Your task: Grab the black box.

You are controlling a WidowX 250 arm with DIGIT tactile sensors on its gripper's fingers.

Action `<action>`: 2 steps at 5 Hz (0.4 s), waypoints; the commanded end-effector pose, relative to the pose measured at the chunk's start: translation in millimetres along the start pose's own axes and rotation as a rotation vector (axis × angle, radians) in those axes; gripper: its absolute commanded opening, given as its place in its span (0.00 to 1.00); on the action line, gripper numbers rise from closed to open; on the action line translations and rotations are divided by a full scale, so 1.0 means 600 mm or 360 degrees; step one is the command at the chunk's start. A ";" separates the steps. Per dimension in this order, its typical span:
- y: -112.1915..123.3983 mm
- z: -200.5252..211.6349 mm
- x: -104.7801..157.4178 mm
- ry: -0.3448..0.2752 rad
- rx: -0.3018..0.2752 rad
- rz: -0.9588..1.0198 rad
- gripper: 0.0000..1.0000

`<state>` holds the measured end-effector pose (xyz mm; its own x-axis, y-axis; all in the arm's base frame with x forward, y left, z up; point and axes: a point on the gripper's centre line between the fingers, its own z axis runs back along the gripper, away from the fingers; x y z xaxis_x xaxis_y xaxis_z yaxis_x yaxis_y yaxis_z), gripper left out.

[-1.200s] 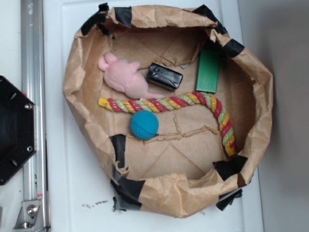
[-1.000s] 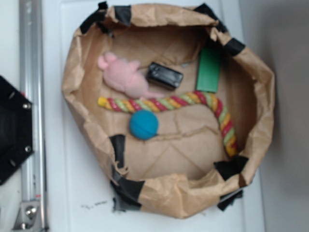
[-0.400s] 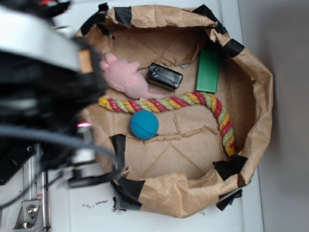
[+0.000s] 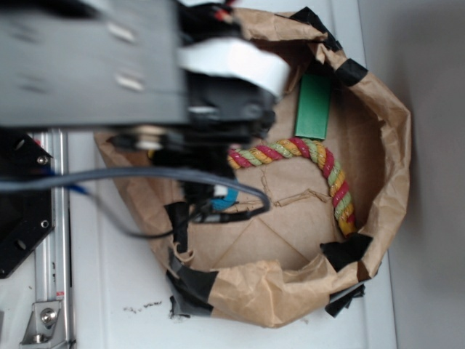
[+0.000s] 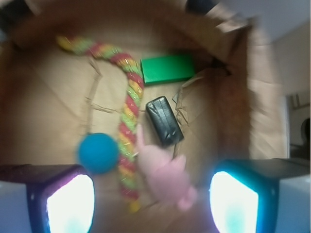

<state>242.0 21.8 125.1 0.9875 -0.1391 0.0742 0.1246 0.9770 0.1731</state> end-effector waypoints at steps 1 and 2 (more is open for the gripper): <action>0.009 -0.090 0.026 -0.0008 0.0051 -0.0296 1.00; 0.047 -0.081 0.021 -0.0113 0.0037 -0.0310 1.00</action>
<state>258.5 51.2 70.7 0.9363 -0.3451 0.0654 0.3289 0.9267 0.1819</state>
